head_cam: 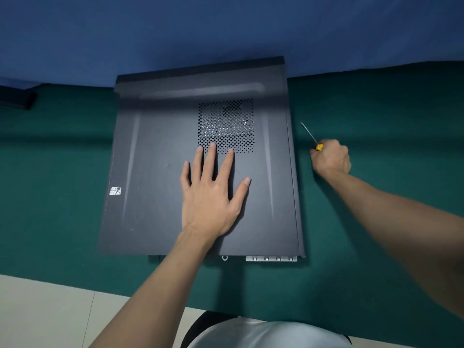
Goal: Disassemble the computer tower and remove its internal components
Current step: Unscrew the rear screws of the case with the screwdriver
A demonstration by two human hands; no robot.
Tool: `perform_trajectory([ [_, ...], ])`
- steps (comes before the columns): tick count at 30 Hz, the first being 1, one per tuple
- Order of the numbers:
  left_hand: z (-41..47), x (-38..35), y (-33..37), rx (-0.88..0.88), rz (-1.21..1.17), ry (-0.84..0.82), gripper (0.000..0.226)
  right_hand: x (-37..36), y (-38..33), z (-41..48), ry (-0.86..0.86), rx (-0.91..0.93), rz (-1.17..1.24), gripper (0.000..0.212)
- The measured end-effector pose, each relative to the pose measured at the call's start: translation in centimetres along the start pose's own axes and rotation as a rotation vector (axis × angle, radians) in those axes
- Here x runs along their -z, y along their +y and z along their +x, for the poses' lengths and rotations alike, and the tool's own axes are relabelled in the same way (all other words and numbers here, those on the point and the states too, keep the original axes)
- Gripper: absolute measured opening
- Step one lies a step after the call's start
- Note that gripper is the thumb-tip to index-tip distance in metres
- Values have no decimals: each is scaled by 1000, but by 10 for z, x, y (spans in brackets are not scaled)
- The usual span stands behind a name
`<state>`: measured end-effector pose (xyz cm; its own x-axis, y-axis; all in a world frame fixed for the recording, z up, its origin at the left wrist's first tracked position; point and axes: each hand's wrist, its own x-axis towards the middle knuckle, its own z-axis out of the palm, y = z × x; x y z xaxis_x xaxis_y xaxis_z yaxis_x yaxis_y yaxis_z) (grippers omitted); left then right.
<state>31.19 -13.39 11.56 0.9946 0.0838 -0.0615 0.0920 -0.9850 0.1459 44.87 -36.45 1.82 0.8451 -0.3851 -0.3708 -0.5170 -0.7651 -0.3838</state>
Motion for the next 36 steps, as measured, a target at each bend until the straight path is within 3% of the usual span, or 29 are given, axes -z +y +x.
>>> perform_trajectory([
  [6,0,-1,0,-7,-3,2,66,16,-2,-8,14,-43,108,18],
  [9,0,-1,-1,-13,-9,0,66,32,-4,-35,52,-90,379,17],
  [20,-45,5,-49,-269,-45,9,59,37,-32,-260,104,-61,945,24],
  [25,-81,11,-88,-310,-43,13,65,-25,-49,-333,3,-251,1051,16],
  [32,-102,18,-154,-407,169,4,89,-59,-84,-353,2,-543,1266,45],
  [36,-93,16,-172,-455,294,-72,94,-65,-95,-356,-71,-644,1409,38],
])
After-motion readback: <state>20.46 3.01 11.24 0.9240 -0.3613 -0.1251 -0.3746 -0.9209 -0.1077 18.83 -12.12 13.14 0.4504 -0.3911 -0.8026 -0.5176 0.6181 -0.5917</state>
